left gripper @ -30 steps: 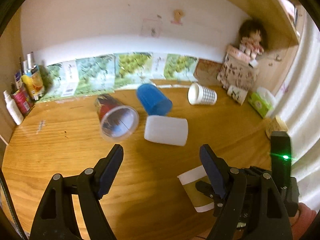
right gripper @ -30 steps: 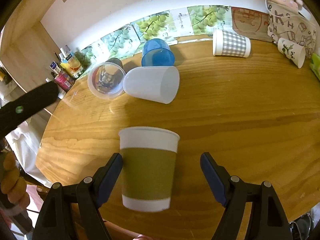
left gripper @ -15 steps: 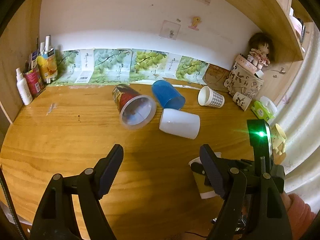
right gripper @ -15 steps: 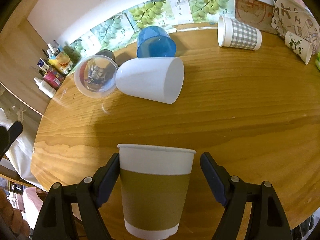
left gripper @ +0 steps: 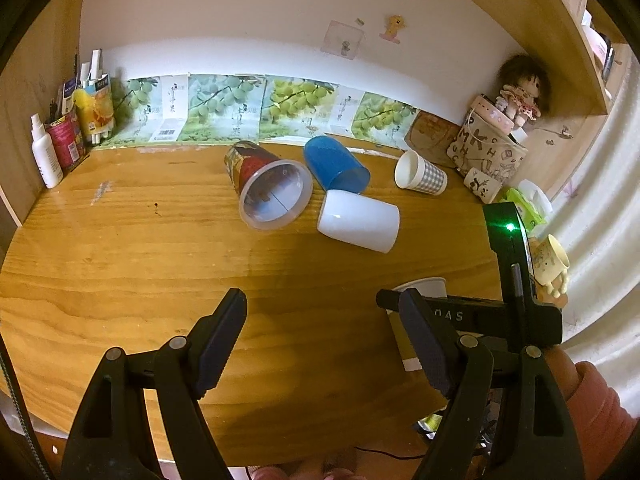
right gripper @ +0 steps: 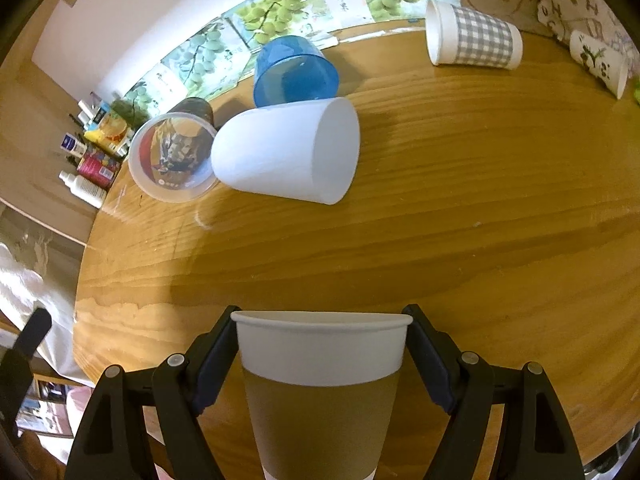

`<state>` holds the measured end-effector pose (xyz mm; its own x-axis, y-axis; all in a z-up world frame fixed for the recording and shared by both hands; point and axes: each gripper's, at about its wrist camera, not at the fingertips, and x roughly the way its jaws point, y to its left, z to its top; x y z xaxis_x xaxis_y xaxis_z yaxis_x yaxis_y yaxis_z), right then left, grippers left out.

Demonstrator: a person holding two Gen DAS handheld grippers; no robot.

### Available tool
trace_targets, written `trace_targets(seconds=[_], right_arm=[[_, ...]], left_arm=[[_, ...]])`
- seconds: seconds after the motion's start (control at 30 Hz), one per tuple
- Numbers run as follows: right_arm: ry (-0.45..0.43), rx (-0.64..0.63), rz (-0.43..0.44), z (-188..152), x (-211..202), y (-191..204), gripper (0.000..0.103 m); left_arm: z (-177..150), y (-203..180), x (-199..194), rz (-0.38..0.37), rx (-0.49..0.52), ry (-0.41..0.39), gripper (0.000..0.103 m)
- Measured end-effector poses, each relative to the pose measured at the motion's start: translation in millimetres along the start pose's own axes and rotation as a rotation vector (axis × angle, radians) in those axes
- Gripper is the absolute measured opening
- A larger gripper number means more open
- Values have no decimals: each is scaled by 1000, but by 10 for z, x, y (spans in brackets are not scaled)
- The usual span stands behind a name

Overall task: Flip cup upright
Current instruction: 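Lower the upright cup onto the desk with the right gripper and open it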

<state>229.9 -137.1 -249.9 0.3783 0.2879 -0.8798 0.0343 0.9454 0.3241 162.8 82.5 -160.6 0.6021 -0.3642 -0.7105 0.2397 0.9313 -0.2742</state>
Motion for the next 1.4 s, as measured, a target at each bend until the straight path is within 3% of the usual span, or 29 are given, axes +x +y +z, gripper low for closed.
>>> trace_targets(seconds=[0.1,0.37,0.67,0.9,1.23,1.4], right_arm=[[0,6,6,6,-7,-24,75],[-21,9,6,-11,-76,-45,73],[-139,-37,-31,-12,-302,38,71],[-292,-67,-81,-77,-494,137,69],[-618,-121,-171,-364,-632,294,69],[-699,-103,-215,-483,-554,314,69]], left_arm=[[-5,-28,5,-6,8,6,82],[0,-71,-2,-12,26,12,81],[2,-116,-50,-27,33,19,82],[29,-117,-116,-38,37,31,82],[158,-50,-188,-54,71,53,81],[251,-6,-220,-47,121,56,82]])
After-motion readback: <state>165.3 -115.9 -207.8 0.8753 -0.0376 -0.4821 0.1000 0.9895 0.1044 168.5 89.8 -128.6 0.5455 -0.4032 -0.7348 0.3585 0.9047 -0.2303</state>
